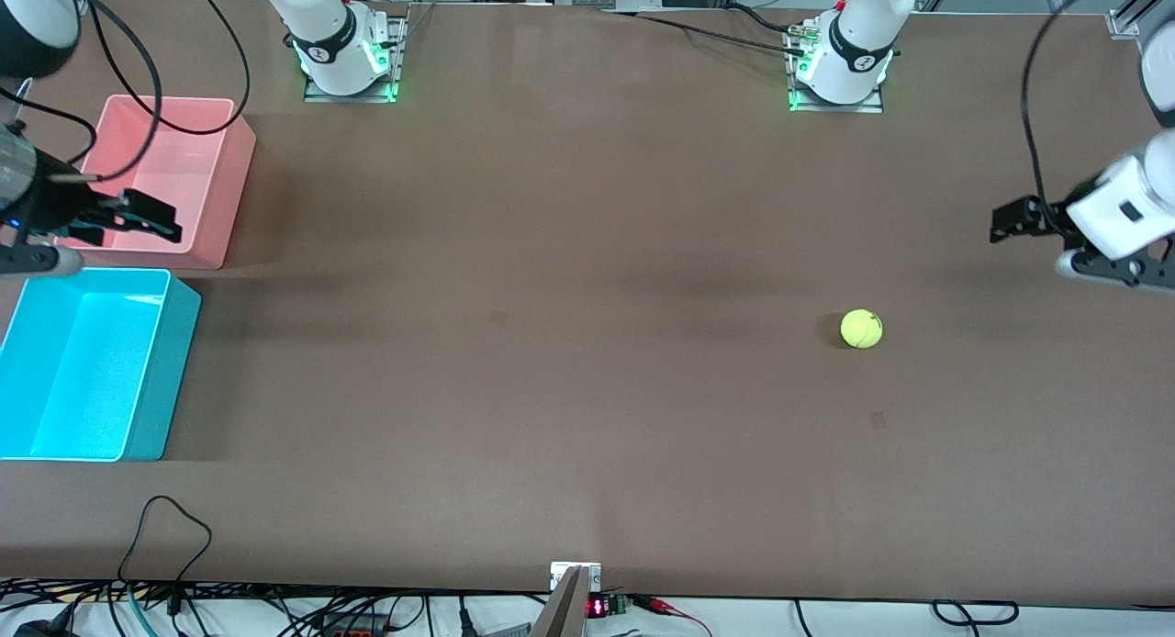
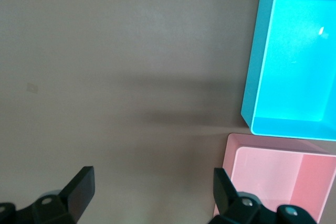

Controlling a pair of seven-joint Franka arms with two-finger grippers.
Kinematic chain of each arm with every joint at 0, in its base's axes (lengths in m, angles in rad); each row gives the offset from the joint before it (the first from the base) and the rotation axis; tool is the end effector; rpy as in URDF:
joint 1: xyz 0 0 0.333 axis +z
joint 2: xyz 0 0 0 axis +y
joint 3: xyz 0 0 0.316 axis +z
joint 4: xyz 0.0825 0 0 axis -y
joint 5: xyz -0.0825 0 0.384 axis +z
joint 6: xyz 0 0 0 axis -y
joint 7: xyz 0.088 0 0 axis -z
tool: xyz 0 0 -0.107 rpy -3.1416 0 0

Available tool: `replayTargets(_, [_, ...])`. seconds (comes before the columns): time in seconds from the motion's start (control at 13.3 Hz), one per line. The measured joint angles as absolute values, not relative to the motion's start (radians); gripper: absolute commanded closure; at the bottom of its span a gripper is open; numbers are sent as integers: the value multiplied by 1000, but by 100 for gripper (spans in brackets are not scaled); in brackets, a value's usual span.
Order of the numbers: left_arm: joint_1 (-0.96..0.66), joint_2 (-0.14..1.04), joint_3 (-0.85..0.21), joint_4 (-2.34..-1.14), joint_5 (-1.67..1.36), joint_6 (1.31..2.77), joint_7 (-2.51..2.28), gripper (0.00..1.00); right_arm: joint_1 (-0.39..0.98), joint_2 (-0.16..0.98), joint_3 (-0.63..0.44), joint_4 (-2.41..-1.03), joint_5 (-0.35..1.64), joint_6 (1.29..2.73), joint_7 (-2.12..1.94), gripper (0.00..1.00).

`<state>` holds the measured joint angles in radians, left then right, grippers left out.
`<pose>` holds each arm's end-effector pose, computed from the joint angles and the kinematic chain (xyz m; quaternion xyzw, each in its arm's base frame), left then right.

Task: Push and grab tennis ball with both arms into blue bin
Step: 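Lower the left gripper to the table behind the yellow tennis ball, then push the tennis ball with the left gripper toward the right arm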

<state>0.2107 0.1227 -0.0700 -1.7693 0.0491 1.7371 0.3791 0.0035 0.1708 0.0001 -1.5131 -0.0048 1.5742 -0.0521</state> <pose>0.5748 0.0875 0.4745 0.9890 -0.1245 -0.0796 0.0010 0.6016 0.0016 0.5530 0.9981 0.0279 -0.0549 0.0011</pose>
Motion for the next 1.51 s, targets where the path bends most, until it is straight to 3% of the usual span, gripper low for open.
replayTargets(0.08, [250,167,-68,-1771,49,1761,488,11,3,183,0,-1513,-5,1575,-52,0])
replayTargets(0.15, [282,214,-68,-1773,49,1789,591,47,3,191,0,-1513,-5,1575,-52,0])
replayTargets(0.23, [307,263,-67,-1775,49,1820,692,75,3,196,0,-1513,-6,1575,-52,0])
replayTargets(0.3, [320,309,-67,-1776,49,1839,782,90,3,200,0,-1513,-7,1573,-52,0])
replayTargets(0.53, [321,420,-75,-1776,49,1848,937,100,3,228,0,-1517,-10,1554,-52,0])
replayTargets(0.83, [302,519,-88,-1775,49,1953,1237,100,5,239,1,-1517,-10,1523,-52,0])
replayTargets(1.51, [250,549,-105,-1854,52,2199,1529,100,3,240,0,-1530,-10,1508,-52,0])
